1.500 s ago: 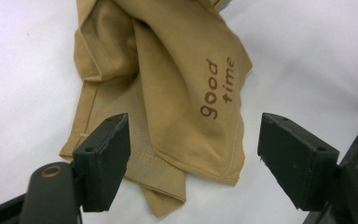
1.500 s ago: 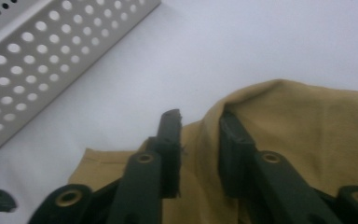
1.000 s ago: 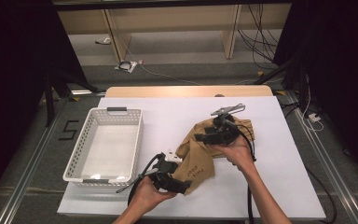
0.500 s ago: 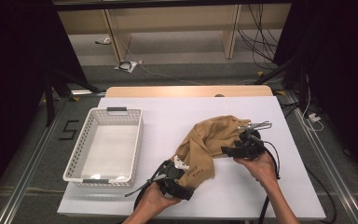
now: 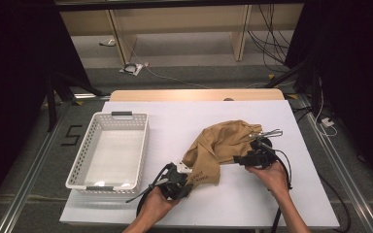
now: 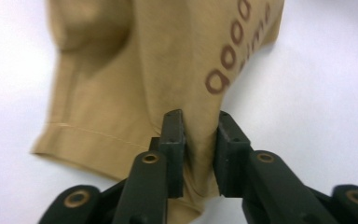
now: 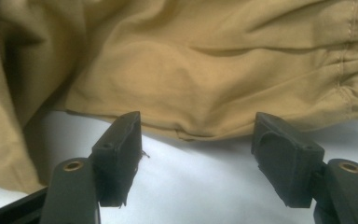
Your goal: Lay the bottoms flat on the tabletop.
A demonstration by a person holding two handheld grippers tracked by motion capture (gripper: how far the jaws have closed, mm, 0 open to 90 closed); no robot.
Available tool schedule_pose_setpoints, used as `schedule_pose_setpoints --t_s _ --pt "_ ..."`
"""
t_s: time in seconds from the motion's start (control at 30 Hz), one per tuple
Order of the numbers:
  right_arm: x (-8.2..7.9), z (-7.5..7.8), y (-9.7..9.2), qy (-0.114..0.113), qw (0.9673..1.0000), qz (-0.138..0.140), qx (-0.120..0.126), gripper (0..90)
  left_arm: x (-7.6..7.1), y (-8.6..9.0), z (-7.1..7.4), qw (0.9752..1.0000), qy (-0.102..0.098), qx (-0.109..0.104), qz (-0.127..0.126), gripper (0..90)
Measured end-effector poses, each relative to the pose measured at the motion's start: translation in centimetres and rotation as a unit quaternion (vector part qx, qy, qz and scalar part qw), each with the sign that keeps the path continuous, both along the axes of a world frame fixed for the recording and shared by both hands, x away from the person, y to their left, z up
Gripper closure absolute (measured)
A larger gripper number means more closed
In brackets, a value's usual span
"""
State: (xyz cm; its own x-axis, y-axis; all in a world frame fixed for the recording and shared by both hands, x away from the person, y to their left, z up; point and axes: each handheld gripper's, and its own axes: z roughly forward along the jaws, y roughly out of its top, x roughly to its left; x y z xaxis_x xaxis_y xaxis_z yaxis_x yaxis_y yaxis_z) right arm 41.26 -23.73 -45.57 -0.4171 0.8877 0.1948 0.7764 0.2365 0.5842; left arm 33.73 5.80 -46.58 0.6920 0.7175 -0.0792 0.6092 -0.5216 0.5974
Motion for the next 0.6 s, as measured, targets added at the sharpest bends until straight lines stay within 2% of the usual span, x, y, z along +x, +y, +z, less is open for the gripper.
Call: schedule_pose_setpoints --t_s 0.07,0.13,0.23,0.3,0.47,0.6 --pt "0.1 -0.1 -0.1 0.005 1.0 -0.003 0.002 34.5 0.1 0.7 0.7 0.9999 -0.005 -0.014 0.007 77.8" --pt "0.2 -0.3 -0.1 0.008 1.0 -0.006 0.002 34.5 0.2 1.2 1.4 0.9996 -0.018 -0.019 0.014 79.7" --pt "0.4 -0.7 0.1 0.014 0.9999 -0.007 0.001 34.5 0.4 1.5 1.7 0.9993 -0.029 -0.011 0.022 83.3" --pt "0.6 -1.0 0.3 0.02 0.9998 -0.009 -0.001 34.3 0.6 1.5 1.3 0.9994 -0.025 0.0 0.025 85.7" --pt "1.2 -1.5 0.9 0.023 0.9996 -0.015 -0.006 33.3 1.0 1.4 -0.2 0.9993 -0.011 0.024 0.026 84.0" --pt "1.5 -1.7 1.3 0.018 0.9995 -0.023 -0.015 36.2 1.3 1.5 -0.8 0.9995 0.002 0.025 0.021 86.1"
